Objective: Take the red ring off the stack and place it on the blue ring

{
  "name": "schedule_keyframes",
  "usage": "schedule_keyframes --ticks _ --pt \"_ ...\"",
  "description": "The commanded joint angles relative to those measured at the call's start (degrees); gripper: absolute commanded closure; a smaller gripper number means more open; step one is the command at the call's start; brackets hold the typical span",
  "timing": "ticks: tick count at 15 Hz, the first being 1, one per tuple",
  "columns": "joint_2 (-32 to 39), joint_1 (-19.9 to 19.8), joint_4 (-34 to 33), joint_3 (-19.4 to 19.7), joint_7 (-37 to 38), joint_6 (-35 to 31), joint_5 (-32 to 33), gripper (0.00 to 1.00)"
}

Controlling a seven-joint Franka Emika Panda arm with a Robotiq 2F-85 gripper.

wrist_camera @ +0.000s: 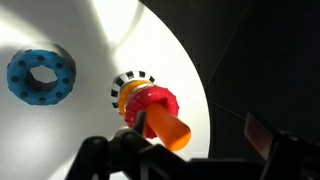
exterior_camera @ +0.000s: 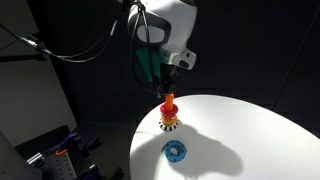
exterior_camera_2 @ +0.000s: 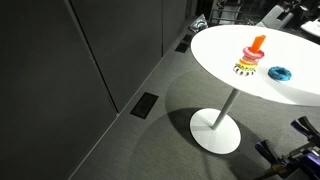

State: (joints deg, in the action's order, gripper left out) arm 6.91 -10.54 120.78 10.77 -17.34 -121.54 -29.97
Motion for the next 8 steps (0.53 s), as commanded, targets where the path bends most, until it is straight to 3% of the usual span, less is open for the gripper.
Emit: schedule_keyframes --ticks 1,8 --pt "3.96 -2.61 -3.66 -0.32 -2.83 0.71 -2.92 0.00" --pt "5.51 -4.20 -2.97 -0.81 -2.62 0.05 -2.38 0.00"
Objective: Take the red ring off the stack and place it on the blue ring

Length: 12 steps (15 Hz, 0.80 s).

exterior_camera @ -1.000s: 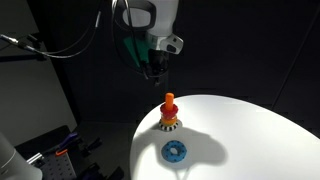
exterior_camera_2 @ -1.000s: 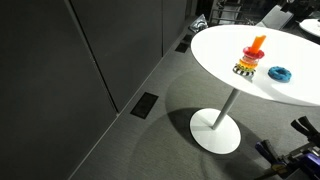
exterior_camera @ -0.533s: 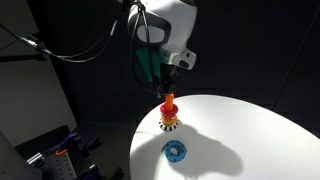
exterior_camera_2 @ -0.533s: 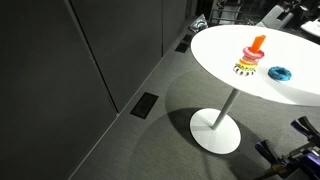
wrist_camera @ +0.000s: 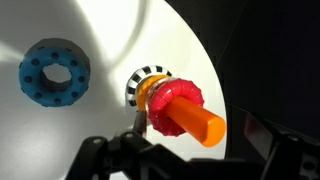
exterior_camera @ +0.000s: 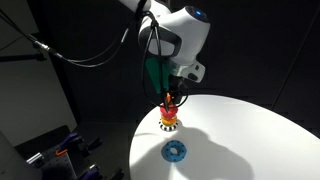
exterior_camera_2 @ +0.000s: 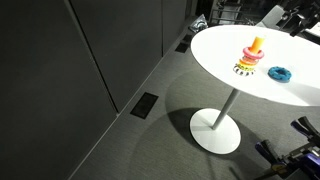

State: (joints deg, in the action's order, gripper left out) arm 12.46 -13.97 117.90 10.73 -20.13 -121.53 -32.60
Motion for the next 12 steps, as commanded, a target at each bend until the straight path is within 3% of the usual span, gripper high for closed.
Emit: schedule_keyframes --ticks 1,12 --pt "0.05 -0.77 -0.01 -0.80 0.16 0.04 0.25 0.00" --pt "1.01 -1.96 -0.24 -0.51 0.30 -1.58 -1.97 0.00"
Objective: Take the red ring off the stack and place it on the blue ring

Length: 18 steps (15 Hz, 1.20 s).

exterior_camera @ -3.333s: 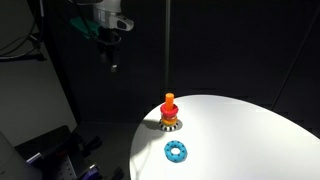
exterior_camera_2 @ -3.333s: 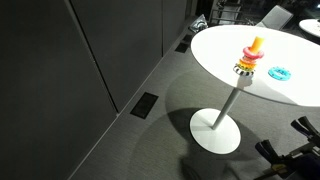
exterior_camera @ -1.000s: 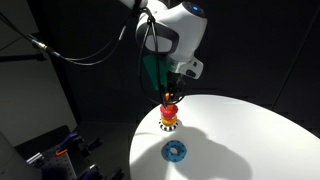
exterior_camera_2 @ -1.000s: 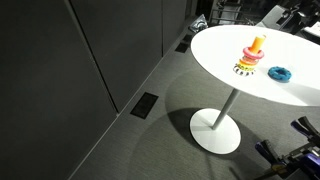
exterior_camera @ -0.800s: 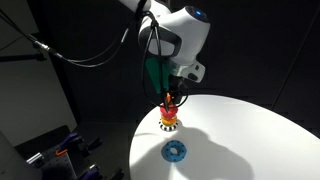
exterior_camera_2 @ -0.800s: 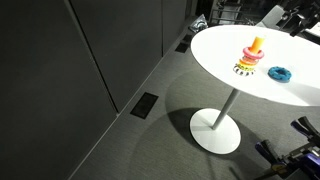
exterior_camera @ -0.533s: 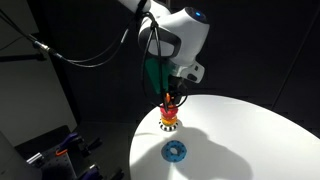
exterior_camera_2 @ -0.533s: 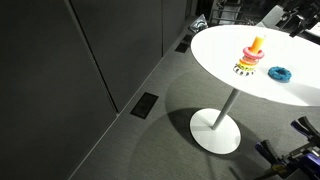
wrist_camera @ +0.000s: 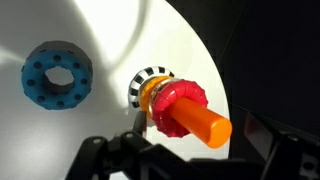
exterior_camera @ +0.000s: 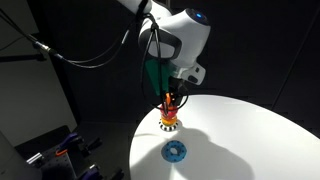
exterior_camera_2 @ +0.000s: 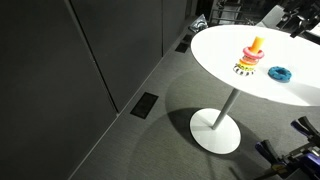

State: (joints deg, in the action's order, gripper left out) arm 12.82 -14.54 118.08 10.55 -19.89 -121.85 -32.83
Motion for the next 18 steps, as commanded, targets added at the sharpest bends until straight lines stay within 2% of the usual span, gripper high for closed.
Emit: schedule_keyframes --ticks 1,7,18 --pt "1.12 -1.74 -0.54 -0.28 0.09 -1.87 -2.27 0.00" --pt "3.78 -3.39 -0.77 -0.61 -0.88 -5.74 -6.24 0.00" --pt "8.82 -4.09 -0.95 -2.37 -1.83 -10.32 -7.97 0.00"
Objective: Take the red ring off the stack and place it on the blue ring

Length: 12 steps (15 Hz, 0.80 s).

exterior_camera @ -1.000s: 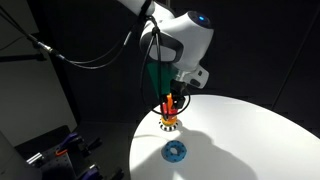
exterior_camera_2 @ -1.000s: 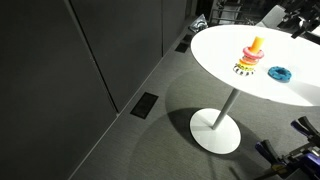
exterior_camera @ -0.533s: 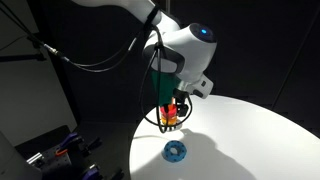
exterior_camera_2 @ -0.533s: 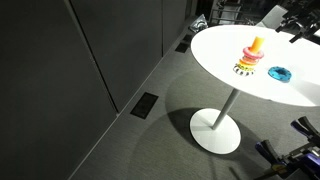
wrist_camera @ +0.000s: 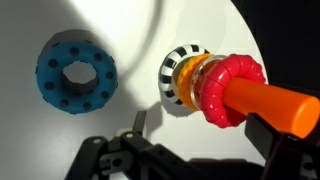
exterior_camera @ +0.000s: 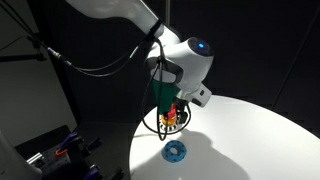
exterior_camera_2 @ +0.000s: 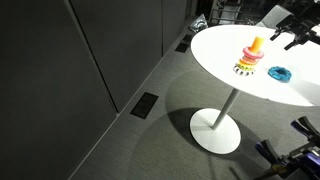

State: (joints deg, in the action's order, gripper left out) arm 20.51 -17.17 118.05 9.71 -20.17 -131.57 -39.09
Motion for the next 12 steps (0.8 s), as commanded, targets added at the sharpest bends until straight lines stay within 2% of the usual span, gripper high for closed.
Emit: schedule_keyframes --ticks 1,12 --pt "1.48 -1.66 -1.01 -1.83 -1.86 -0.48 -2.05 0.00" --pt "4.26 -2.22 -2.41 -3.32 -3.64 -0.24 -4.86 0.00"
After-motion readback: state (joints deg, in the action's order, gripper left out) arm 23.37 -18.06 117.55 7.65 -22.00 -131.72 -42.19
